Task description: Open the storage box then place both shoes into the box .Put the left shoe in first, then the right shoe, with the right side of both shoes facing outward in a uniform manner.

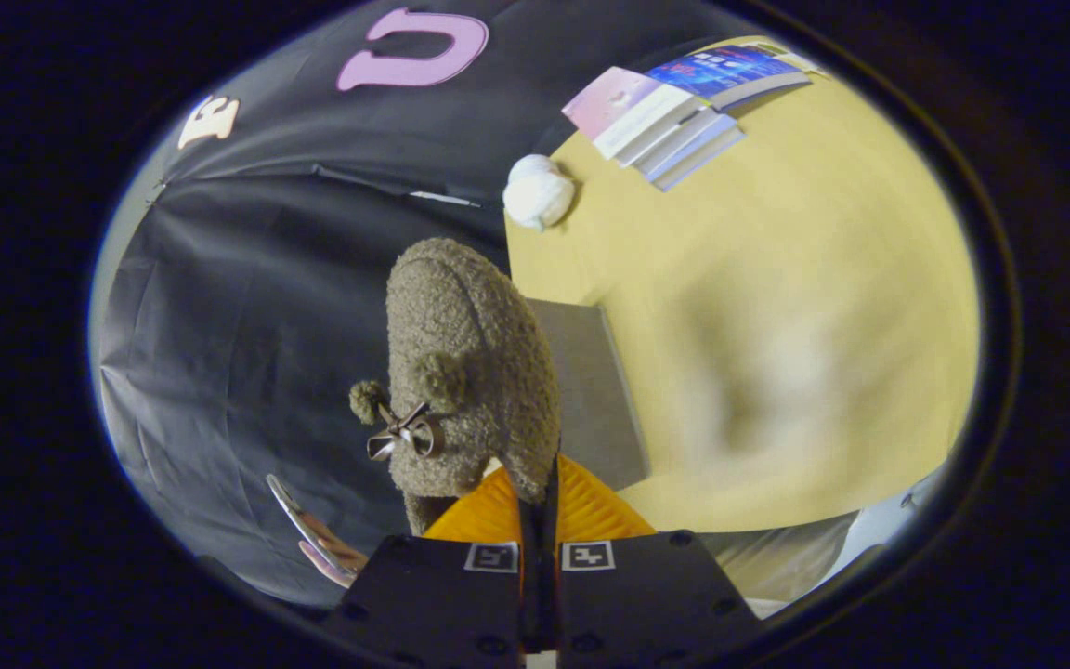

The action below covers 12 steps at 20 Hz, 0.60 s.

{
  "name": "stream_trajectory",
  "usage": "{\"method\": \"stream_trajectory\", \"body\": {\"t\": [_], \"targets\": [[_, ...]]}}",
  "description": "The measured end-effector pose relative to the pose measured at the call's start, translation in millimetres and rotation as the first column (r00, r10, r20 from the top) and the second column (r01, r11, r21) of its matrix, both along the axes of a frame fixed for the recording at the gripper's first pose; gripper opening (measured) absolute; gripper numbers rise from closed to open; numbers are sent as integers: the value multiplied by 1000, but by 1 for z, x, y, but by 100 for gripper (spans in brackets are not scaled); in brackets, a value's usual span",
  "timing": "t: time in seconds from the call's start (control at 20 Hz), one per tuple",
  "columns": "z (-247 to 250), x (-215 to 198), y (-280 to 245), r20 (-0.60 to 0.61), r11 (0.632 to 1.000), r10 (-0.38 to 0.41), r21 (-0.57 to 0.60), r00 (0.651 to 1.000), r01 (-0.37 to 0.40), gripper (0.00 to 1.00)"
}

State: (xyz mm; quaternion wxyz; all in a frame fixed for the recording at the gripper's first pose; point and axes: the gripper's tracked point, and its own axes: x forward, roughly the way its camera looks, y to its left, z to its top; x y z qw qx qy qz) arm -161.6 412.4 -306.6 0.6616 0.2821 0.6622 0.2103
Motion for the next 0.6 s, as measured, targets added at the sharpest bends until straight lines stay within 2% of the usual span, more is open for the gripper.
{"method": "stream_trajectory", "body": {"t": [0.25, 0.6], "targets": [[-4, -1, 58, 12, 1000, 12, -11, 1000, -12, 3], [-33, -5, 104, 89, 980, 50, -196, 995, -31, 4]]}}
